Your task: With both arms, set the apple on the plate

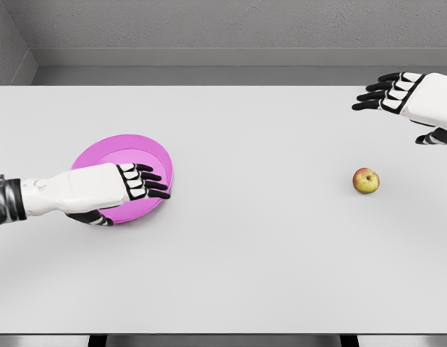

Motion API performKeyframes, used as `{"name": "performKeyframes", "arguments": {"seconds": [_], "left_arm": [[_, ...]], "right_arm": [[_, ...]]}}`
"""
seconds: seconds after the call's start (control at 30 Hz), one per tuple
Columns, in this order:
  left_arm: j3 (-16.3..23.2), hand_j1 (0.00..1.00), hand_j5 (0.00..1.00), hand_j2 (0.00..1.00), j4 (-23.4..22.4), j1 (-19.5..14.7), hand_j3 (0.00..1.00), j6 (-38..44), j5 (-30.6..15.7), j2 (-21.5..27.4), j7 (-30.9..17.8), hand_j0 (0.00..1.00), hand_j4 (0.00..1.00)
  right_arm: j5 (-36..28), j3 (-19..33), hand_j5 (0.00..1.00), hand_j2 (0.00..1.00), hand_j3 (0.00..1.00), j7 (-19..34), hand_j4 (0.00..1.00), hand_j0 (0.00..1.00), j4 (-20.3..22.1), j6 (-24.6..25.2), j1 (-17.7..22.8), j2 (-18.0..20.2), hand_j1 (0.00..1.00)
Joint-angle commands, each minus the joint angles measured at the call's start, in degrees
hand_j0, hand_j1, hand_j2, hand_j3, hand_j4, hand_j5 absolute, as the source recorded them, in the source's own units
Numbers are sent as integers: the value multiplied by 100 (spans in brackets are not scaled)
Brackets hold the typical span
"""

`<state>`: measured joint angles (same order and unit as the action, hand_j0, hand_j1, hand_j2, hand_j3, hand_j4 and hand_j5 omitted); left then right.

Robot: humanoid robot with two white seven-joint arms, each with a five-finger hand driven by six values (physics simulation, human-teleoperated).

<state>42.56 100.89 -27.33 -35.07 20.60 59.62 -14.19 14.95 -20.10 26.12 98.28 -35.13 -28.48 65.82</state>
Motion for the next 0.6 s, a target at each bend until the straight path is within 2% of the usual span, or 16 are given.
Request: {"name": "performKeyframes", "arguments": {"seconds": [0.0,0.23,0.37,0.43,0.47,0.5,0.53,0.57], "left_arm": [[16,100,100,100,1,0,100,7,-38,-3,-5,100,100],[16,100,100,100,1,0,100,7,-38,-3,-14,100,100],[95,100,100,100,10,0,100,7,-38,-11,-23,100,100],[95,100,100,100,10,-9,100,7,-38,-11,-23,100,100],[95,100,100,100,10,0,100,7,-38,-29,-23,100,100],[95,100,100,100,10,0,100,7,-38,-38,-23,100,100],[95,100,100,100,10,0,100,7,-38,-38,-23,100,100],[95,100,100,100,10,0,100,7,-38,-38,-23,100,100]], "right_arm": [[-27,-11,100,100,100,-2,100,100,7,13,0,10,100],[-27,59,100,100,100,-2,100,100,-152,13,-237,1,100],[-133,173,100,100,100,-2,100,100,-582,13,-281,-8,100],[-142,173,100,100,100,16,100,100,-582,13,-255,-17,100],[-142,86,100,100,100,112,100,100,-556,13,-255,9,100],[-142,-169,100,100,100,112,100,100,-556,13,-299,228,100],[-142,-589,100,100,100,104,100,100,-538,13,-526,544,100],[-220,-978,100,100,100,42,100,100,-582,13,-826,616,100]]}}
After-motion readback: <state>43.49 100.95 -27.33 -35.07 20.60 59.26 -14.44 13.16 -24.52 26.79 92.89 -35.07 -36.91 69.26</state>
